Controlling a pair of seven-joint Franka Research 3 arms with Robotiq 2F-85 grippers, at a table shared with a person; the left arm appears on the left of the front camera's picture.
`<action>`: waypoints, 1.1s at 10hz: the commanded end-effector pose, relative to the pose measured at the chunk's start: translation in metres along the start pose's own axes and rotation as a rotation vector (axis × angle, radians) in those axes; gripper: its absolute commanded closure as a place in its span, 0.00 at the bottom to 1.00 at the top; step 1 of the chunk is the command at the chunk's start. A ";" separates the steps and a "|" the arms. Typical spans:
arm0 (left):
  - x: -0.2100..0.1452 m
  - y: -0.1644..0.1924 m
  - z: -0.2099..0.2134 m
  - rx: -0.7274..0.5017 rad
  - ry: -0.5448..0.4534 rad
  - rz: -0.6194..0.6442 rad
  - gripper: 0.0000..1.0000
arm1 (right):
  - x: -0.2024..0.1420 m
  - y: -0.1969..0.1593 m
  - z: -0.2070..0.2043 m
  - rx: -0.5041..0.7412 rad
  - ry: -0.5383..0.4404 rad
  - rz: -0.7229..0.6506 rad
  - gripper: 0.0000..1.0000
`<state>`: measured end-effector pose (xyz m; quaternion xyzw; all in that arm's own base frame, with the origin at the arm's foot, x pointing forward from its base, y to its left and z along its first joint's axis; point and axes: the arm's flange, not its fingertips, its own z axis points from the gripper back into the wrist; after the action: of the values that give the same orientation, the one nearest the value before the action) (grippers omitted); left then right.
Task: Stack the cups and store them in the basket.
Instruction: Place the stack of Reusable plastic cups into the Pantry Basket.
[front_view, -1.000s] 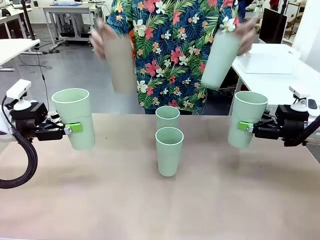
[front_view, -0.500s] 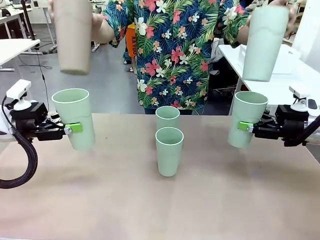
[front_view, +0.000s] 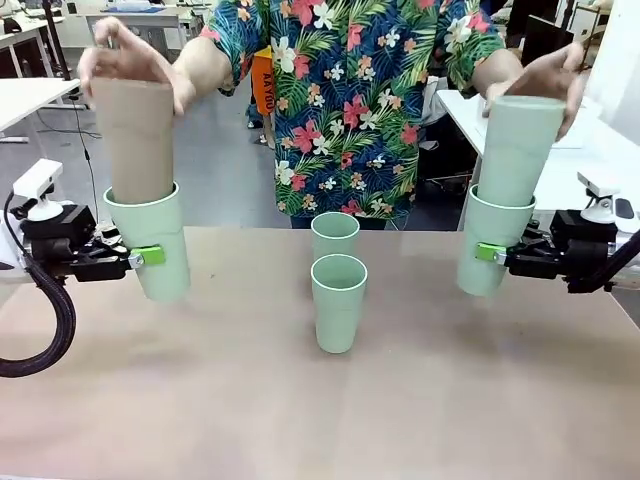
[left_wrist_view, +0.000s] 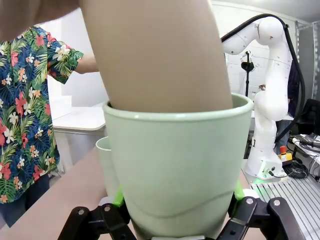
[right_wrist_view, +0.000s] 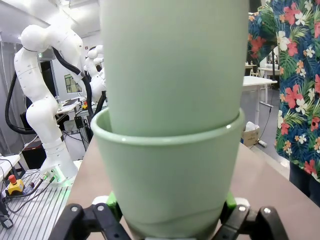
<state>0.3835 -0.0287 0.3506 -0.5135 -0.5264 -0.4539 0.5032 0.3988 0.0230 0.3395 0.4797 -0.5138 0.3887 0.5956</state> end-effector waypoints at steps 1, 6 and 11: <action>0.002 0.000 0.001 0.003 -0.006 -0.004 0.14 | 0.001 0.000 0.000 -0.001 -0.004 0.007 0.14; 0.002 0.000 0.001 0.003 -0.006 -0.004 0.14 | 0.001 0.000 0.000 -0.001 -0.004 0.007 0.14; 0.002 0.000 0.001 0.003 -0.006 -0.004 0.14 | 0.001 0.000 0.000 -0.001 -0.004 0.007 0.14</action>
<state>0.3836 -0.0284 0.3501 -0.5125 -0.5259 -0.4542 0.5045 0.3988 0.0229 0.3382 0.4804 -0.5128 0.3880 0.5964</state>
